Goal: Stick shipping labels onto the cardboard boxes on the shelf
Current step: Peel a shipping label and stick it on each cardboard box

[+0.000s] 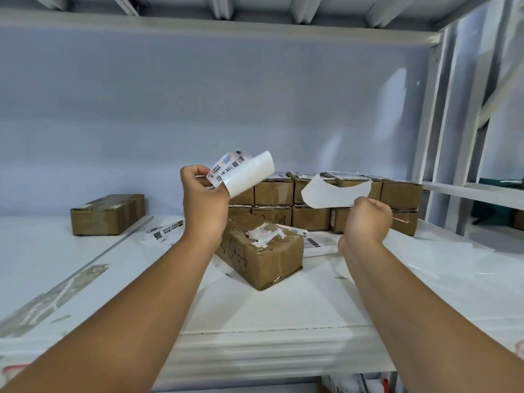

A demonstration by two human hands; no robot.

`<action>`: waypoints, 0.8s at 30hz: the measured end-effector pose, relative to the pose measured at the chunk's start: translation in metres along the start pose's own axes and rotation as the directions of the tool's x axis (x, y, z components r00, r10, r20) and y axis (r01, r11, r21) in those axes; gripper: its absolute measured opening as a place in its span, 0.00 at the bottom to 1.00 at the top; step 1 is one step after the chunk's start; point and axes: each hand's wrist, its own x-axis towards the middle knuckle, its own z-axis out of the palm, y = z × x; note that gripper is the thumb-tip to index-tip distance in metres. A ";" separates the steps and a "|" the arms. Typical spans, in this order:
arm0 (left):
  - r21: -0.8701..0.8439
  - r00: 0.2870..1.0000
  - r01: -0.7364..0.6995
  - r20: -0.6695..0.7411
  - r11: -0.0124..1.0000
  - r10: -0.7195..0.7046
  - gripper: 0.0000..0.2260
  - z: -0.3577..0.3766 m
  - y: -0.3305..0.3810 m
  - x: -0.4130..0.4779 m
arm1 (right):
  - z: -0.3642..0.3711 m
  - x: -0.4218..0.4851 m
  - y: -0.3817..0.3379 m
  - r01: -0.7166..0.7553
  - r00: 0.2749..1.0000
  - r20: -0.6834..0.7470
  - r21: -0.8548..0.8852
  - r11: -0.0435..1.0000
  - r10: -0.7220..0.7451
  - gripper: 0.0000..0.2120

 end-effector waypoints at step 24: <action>0.265 0.975 -0.182 0.170 0.947 0.140 0.17 0.004 0.001 -0.010 | 0.004 -0.044 -0.005 0.351 0.565 0.822 -0.161 0.922 -0.071 0.09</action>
